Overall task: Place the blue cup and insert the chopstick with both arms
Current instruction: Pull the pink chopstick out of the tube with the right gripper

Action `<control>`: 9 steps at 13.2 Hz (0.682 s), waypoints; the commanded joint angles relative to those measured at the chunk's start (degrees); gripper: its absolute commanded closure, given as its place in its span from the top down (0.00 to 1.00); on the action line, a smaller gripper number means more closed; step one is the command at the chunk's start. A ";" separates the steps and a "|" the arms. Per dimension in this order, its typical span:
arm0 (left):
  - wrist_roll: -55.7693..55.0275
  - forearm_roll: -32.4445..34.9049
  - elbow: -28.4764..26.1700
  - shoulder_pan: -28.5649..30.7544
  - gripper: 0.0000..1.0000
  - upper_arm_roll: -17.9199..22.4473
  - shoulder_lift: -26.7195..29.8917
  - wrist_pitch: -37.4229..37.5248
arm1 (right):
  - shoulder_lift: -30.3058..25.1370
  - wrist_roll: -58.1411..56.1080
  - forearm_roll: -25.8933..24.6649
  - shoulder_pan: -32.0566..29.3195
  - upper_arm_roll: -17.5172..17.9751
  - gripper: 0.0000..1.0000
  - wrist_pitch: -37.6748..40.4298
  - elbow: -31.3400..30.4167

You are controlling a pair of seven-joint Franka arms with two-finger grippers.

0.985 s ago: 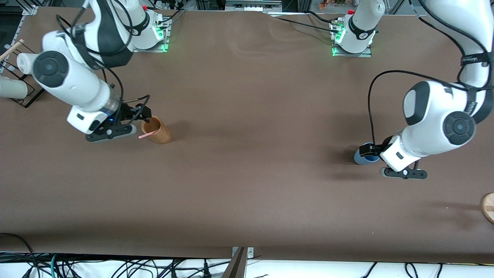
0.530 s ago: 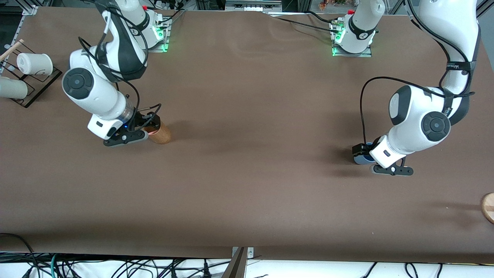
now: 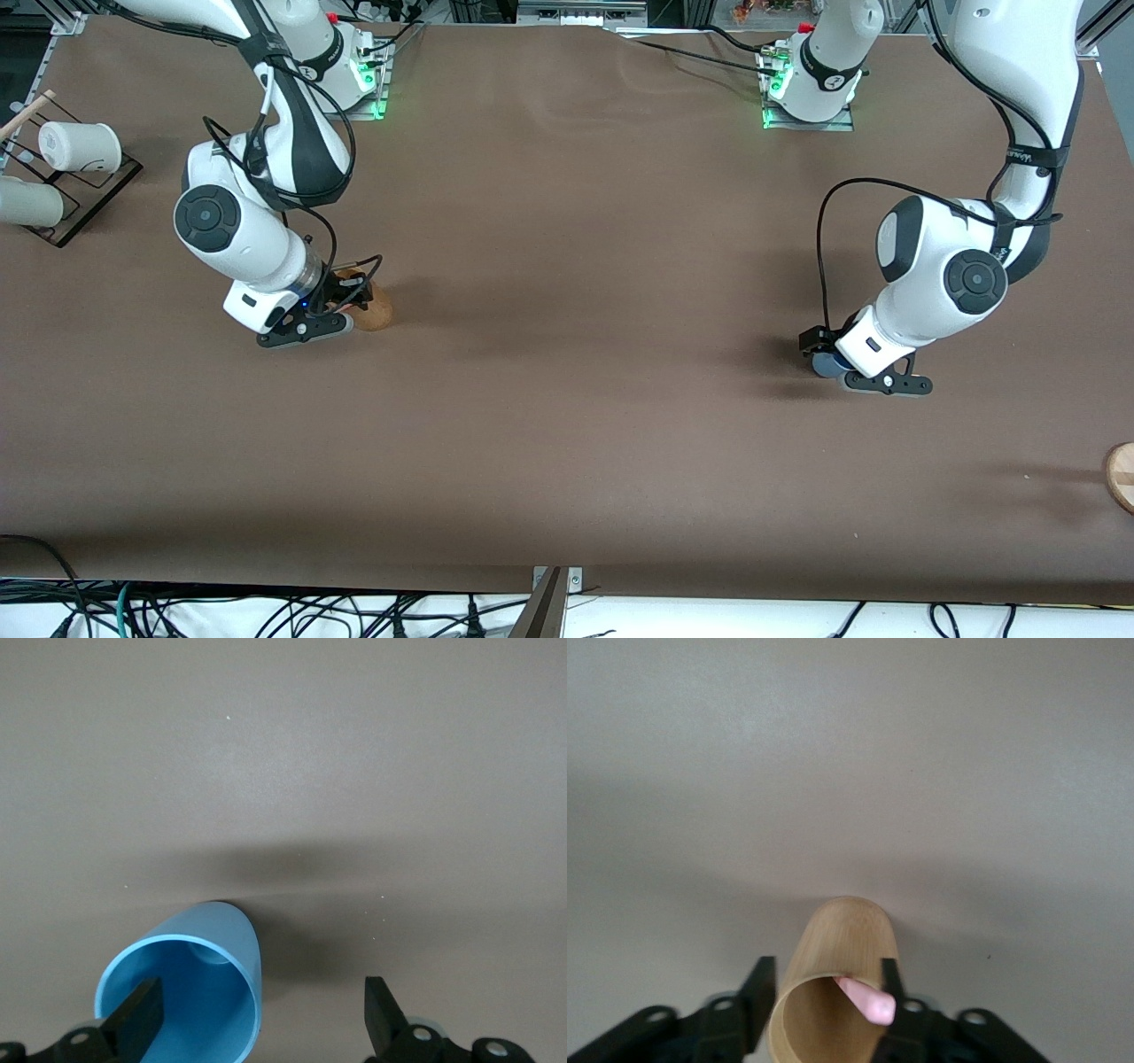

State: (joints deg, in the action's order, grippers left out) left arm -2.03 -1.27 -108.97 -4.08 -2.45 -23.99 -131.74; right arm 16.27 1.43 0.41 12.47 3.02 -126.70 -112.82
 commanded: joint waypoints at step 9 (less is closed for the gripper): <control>-1.84 1.44 -6.35 -0.66 0.79 0.51 1.22 -6.78 | -2.20 -3.70 -0.05 -0.34 -0.82 0.00 1.10 2.42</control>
State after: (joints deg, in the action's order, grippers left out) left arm -2.91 -1.26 -113.89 -4.62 -2.37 -23.86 -137.48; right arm 15.83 0.53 0.36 12.34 2.69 -126.81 -111.89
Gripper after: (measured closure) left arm 0.022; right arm 0.921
